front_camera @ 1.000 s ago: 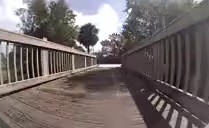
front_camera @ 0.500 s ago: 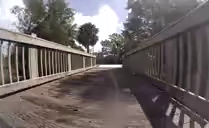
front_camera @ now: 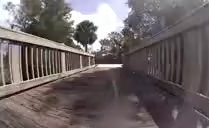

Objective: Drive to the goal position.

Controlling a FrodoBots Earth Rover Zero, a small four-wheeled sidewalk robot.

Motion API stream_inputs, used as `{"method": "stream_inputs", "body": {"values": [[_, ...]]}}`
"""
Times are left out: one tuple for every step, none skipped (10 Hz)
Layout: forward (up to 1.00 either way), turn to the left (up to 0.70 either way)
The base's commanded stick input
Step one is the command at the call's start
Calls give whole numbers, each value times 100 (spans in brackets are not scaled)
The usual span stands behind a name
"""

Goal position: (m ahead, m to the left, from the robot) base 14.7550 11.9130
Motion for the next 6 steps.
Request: {"method": "stream_inputs", "body": {"values": [[85,0],[85,0],[85,0],[85,0],[85,0],[85,0]]}}
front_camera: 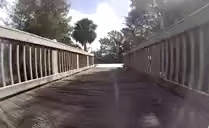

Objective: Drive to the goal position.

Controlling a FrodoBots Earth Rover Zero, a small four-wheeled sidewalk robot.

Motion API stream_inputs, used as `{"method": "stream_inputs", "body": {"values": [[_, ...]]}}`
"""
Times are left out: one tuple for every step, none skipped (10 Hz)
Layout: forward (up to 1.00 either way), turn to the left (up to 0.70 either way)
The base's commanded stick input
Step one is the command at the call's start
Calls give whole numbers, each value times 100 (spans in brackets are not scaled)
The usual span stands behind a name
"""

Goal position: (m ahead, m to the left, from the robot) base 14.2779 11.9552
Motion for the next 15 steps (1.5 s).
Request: {"method": "stream_inputs", "body": {"values": [[85,0],[85,0],[85,0],[85,0],[85,0],[85,0],[85,0],[85,0],[85,0],[85,0],[85,0],[85,0],[85,0],[85,0],[85,0]]}}
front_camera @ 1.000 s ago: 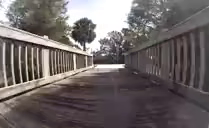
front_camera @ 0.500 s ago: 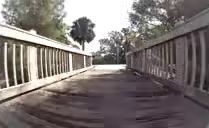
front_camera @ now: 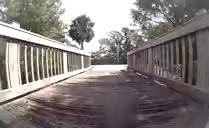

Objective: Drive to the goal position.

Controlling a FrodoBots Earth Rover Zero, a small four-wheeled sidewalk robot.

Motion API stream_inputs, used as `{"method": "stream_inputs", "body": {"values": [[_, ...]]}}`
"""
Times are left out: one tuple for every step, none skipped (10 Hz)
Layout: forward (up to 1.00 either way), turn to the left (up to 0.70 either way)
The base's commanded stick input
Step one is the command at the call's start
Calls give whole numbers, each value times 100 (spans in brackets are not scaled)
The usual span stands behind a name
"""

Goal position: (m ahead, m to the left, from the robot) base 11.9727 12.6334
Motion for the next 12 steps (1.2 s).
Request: {"method": "stream_inputs", "body": {"values": [[85,0],[85,0],[85,0],[85,0],[85,0],[85,0],[85,0],[85,0],[85,0],[85,0],[85,0],[85,0]]}}
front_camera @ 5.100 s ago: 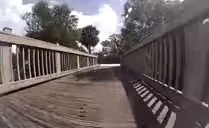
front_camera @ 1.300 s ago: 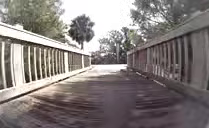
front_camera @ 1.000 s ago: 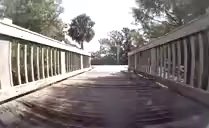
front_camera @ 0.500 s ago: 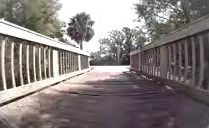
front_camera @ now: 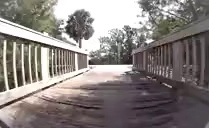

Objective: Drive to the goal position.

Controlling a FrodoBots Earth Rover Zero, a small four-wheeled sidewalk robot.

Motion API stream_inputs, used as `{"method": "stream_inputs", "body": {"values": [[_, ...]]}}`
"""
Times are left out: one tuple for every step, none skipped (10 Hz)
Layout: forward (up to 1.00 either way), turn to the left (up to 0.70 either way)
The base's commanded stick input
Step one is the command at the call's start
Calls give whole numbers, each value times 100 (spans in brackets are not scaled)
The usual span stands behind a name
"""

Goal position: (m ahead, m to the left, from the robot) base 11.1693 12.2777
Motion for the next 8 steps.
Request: {"method": "stream_inputs", "body": {"values": [[85,0],[85,0],[85,0],[85,0],[85,0],[85,0],[85,0],[85,0]]}}
